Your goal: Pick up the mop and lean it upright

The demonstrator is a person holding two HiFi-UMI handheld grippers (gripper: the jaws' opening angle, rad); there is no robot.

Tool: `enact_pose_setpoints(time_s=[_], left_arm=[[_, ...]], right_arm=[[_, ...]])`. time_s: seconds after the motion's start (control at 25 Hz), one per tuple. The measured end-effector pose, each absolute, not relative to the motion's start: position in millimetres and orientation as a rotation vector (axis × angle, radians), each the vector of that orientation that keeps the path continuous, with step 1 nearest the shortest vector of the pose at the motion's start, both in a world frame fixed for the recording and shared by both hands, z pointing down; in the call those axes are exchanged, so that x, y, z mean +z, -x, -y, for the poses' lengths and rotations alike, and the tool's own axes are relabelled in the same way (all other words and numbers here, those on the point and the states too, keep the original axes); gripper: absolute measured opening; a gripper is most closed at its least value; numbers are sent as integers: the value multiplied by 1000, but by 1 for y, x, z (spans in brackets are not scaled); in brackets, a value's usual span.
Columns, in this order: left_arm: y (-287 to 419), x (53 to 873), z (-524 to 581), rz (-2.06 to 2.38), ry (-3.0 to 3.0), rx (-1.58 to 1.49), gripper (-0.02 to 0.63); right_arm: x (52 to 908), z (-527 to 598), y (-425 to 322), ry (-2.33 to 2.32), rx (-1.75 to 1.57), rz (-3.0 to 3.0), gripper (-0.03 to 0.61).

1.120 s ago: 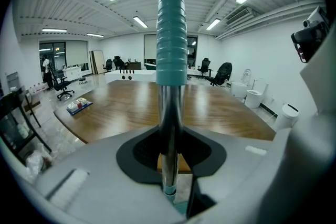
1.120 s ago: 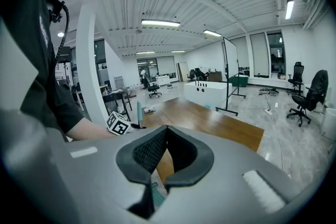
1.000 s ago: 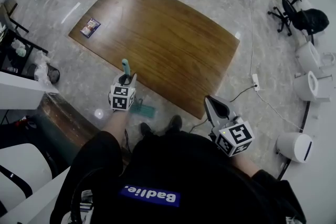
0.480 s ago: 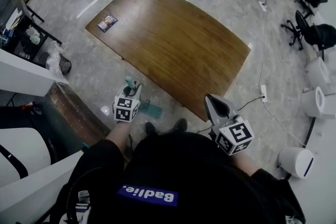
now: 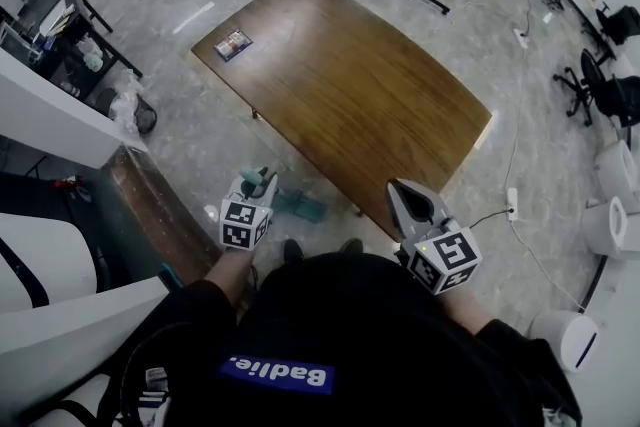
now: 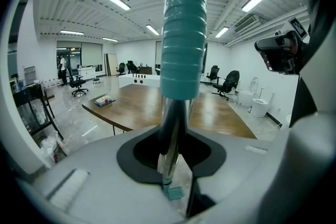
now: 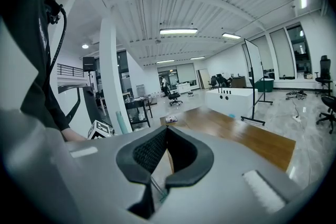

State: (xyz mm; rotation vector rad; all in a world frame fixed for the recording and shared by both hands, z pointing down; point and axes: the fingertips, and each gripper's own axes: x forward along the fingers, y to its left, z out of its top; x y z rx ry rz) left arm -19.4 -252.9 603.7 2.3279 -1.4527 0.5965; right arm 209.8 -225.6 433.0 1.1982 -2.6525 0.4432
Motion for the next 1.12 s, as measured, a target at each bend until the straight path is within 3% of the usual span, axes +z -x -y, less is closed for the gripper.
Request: enact_pose_setpoints(time_s=[0.72, 1.12], left_arm=[[-11, 397, 225, 1590, -2612, 208, 103], [-10, 374, 203, 1656, -2597, 180, 103]], right_arm=[[424, 232, -184, -1056, 437, 2782, 6], [426, 232, -170, -953, 445, 2815, 6]])
